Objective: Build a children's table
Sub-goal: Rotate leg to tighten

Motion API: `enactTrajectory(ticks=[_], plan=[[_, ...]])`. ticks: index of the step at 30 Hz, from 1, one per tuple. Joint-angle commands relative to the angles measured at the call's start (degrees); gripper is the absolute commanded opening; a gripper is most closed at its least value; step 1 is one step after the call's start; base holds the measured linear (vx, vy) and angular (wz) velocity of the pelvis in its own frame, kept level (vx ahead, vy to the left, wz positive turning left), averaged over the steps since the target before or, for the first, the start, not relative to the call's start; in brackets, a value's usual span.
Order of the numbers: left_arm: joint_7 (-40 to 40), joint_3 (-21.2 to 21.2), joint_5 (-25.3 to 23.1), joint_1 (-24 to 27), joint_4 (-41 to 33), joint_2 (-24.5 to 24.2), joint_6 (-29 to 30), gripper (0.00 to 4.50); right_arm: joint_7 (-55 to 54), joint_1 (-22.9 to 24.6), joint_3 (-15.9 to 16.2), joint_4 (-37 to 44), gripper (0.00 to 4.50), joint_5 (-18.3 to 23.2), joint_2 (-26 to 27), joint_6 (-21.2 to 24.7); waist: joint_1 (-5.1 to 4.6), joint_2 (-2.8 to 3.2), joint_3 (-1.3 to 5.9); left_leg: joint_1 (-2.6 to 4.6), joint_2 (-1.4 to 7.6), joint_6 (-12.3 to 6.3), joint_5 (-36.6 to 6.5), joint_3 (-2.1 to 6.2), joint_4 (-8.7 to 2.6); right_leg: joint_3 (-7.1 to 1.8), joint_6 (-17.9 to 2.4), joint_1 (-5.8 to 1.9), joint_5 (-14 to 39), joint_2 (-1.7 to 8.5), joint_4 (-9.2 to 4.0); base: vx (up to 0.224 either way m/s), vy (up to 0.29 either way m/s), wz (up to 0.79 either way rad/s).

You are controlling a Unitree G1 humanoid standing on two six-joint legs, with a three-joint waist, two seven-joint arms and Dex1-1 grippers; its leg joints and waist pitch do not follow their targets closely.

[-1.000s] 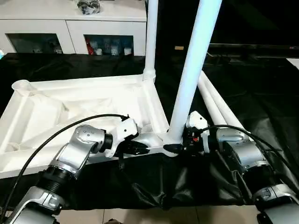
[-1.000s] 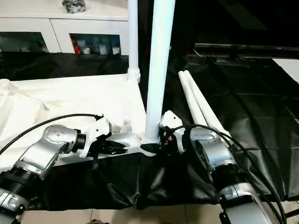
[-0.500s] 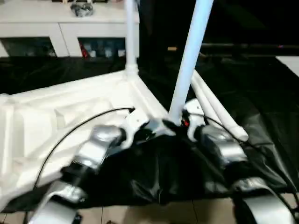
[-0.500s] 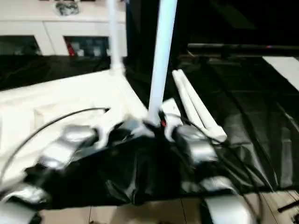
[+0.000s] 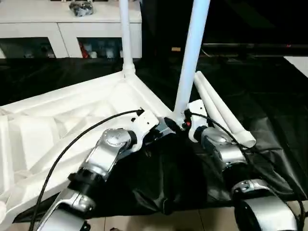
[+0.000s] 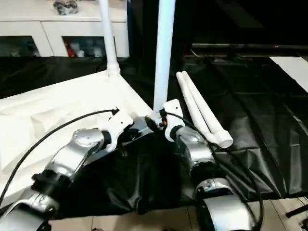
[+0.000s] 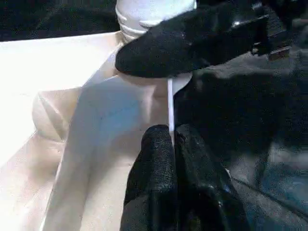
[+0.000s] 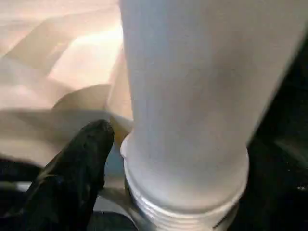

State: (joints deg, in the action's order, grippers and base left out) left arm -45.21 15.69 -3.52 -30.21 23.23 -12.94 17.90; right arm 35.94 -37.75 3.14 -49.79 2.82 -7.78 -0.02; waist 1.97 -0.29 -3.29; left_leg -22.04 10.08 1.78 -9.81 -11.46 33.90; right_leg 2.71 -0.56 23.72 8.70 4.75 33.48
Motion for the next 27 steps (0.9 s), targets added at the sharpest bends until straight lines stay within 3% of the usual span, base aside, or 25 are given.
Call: enactTrajectory(ticks=[1,3,4,8,14,18,19,20,27], plan=[[-6.6,1.7,3.8,0.8,-3.0,-0.2,-2.0,0.00,7.7,1.0,2.8,2.2,3.93,-0.3,-0.8,-0.7,0.29,-0.19,4.07,1.10,2.96,-2.57,-15.6,1.33,-4.01,-2.04,-11.9,-2.53,17.0,3.58,-3.75,0.000,0.000,0.00],[-9.7,2.4,4.1,1.1,-3.4,-1.9,-1.8,0.00,12.0,1.8,3.9,3.7,3.93,-0.2,-2.7,-1.4,0.43,-0.10,4.08,1.40,2.99,-3.00,-14.9,1.17,-3.93,-2.12,-12.7,-2.25,15.0,3.33,-3.54,0.000,0.000,0.00],[-9.7,2.4,4.1,1.1,-3.4,-1.9,-1.8,0.00,12.0,1.8,3.9,3.7,3.93,-0.2,-2.7,-1.4,0.31,-0.19,4.08,1.13,2.96,-3.11,-14.5,1.25,-3.98,-2.09,-13.0,-2.49,14.4,3.33,-3.41,0.000,0.000,0.00],[-15.0,2.8,4.6,1.2,-3.3,-5.2,-2.1,0.00,21.6,3.8,6.5,8.0,3.93,0.6,-6.9,-1.3,0.49,0.08,4.06,1.21,3.13,-3.04,-14.3,1.27,-4.03,-1.98,-13.8,-2.63,13.3,3.22,-3.17,0.000,0.000,0.00],[-21.1,3.1,5.5,0.8,-3.1,-9.0,-2.6,0.00,32.2,5.8,8.4,13.8,3.93,3.0,-10.7,2.3,1.13,0.16,3.89,1.38,3.27,-2.55,-16.0,1.21,-4.15,-1.97,-13.4,-2.58,16.0,3.19,-3.34,0.000,0.000,0.00],[-24.7,3.5,6.2,0.7,-3.0,-11.0,-2.5,0.00,35.4,6.7,9.2,16.2,3.56,3.7,-11.6,4.0,1.45,0.10,3.78,1.53,3.28,-1.35,-17.6,1.32,-4.30,-2.06,-12.5,-2.33,19.6,3.31,-3.59,0.000,0.000,0.00],[-25.2,3.5,6.3,0.7,-3.0,-11.2,-2.5,0.00,35.6,6.8,9.2,16.5,3.56,3.7,-11.6,4.2,1.53,0.26,3.75,1.60,3.30,-1.14,-17.8,1.33,-4.32,-2.09,-12.5,-2.24,19.9,3.34,-3.63,0.000,0.000,0.00],[-25.7,3.5,6.3,0.6,-2.9,-11.3,-2.7,0.00,36.0,7.2,9.7,17.5,3.26,4.0,-11.8,5.2,1.50,0.15,3.73,1.62,3.27,-0.87,-18.1,1.35,-4.36,-2.13,-12.2,-2.22,20.2,3.28,-3.68,0.000,0.000,0.00],[-24.0,3.0,5.9,0.3,-1.8,-11.0,-3.6,0.00,35.0,8.2,10.3,18.4,2.85,3.1,-10.9,6.0,1.50,0.06,3.82,1.57,3.22,-0.46,-17.9,1.45,-4.36,-2.18,-11.8,-2.16,20.5,3.42,-3.69,0.000,0.000,0.00]])
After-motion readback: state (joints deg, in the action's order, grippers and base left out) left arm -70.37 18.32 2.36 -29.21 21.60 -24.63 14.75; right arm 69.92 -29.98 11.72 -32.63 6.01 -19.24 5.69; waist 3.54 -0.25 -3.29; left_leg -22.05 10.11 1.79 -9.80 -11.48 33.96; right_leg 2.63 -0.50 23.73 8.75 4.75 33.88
